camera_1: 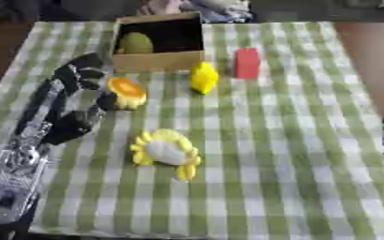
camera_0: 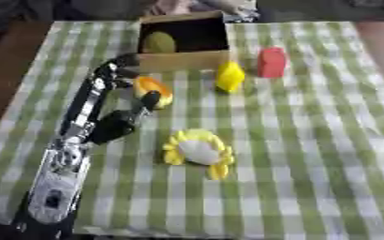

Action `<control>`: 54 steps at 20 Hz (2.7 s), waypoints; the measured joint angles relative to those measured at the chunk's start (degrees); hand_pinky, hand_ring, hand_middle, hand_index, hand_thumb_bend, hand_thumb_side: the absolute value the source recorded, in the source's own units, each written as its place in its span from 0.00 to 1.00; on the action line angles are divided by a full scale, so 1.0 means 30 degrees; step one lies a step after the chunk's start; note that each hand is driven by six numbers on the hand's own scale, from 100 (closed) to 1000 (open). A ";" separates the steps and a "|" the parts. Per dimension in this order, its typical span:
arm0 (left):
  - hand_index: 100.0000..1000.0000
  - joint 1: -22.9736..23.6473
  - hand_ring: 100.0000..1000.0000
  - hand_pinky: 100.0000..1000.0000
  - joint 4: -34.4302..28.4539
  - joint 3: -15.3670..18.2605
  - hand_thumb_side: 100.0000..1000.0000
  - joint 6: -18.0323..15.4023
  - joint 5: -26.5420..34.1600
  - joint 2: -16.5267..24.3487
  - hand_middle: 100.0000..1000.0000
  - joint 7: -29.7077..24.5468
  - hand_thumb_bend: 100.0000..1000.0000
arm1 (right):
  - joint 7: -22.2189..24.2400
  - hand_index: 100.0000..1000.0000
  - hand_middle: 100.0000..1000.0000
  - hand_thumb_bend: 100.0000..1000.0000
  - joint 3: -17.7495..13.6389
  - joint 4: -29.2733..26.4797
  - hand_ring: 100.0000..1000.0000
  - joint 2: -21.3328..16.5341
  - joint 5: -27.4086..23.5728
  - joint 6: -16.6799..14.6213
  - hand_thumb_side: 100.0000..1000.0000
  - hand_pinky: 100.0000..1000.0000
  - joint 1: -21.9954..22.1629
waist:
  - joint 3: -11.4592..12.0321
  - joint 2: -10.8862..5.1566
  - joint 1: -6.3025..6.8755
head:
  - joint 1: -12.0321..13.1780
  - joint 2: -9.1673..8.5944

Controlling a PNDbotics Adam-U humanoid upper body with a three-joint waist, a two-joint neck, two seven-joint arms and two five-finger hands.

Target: Pick up objects on the table and place them in the box.

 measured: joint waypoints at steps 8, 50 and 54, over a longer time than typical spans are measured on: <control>0.88 0.0316 0.75 0.69 0.0000 0.0114 0.52 -0.0329 -0.0174 0.1151 0.72 0.0232 0.45 | 0.0047 0.81 0.59 0.00 0.0047 0.0000 0.62 -0.0010 0.0012 0.0035 0.37 0.56 -0.0005 | -0.0080 -0.0052 0.0005 | 0.0094 0.0000; 0.83 -0.5155 0.68 0.74 0.1720 -0.5202 0.07 -0.0033 -0.4730 1.5559 0.70 -0.8193 0.42 | 0.0431 0.81 0.59 0.00 0.0465 0.0245 0.62 -0.0191 0.0005 -0.0043 0.36 0.55 0.0162 | -0.1182 -0.0248 0.0074 | 0.0419 0.0011; 0.82 -0.5488 0.68 0.74 0.2572 -0.5509 0.05 -0.0310 -0.5094 1.5325 0.69 -0.8298 0.41 | 0.0466 0.81 0.59 0.00 0.0484 0.0248 0.62 -0.0196 0.0003 -0.0050 0.36 0.55 0.0160 | -0.1266 -0.0248 0.0154 | 0.0417 0.0011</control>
